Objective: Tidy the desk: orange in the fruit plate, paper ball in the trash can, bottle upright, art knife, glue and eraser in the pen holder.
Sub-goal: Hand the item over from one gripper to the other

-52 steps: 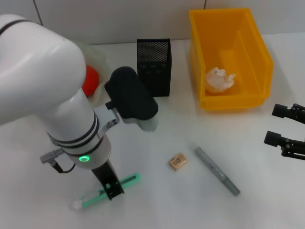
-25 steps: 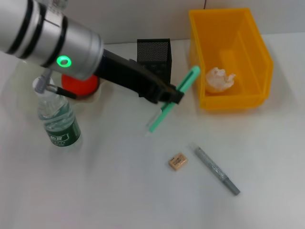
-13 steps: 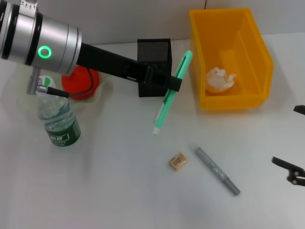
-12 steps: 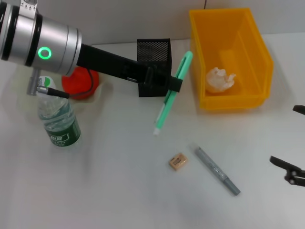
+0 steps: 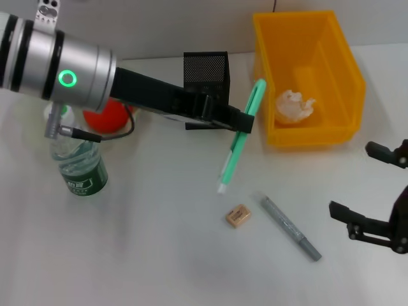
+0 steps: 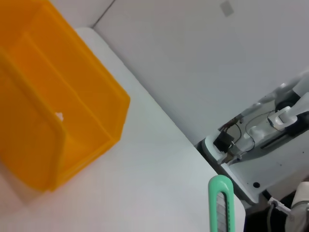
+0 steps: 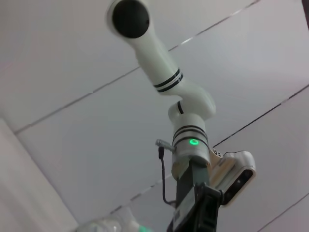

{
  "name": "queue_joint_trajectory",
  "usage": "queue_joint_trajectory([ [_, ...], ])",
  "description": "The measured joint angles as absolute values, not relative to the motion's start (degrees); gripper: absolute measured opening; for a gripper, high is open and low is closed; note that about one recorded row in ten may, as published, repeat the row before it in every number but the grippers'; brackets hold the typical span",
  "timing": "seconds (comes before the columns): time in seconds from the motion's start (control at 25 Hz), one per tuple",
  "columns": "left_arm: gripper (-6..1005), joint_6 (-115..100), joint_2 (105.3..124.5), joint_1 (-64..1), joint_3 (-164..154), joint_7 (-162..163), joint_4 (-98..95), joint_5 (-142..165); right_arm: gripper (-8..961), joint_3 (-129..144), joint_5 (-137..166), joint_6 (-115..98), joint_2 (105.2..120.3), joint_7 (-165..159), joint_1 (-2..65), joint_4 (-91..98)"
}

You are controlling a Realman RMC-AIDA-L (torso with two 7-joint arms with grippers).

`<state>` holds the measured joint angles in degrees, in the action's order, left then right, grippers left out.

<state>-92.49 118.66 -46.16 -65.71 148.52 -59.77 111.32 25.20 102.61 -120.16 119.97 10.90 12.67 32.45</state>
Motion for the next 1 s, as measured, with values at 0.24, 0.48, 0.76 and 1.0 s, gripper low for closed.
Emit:
queue_joint_trajectory([
  [0.24,184,-91.9,118.8,-46.5,-67.2,150.4,-58.2,111.0,780,25.5,103.0,-117.7,119.8,29.3,13.4,25.1],
  [0.48,184,-91.2,118.93,-44.9,-68.3,151.3,-57.7,108.2,780,27.6,103.4,-116.7,119.62,41.4,13.5,20.9],
  [0.76,184,-90.1,118.93,-42.7,-71.8,152.1,-58.0,104.5,779,28.5,103.4,-114.6,119.28,62.1,13.7,11.9],
  [1.0,184,-89.6,118.77,-41.5,-73.7,151.8,-58.9,102.0,778,29.1,105.7,-113.6,119.19,72.0,13.5,8.9],
])
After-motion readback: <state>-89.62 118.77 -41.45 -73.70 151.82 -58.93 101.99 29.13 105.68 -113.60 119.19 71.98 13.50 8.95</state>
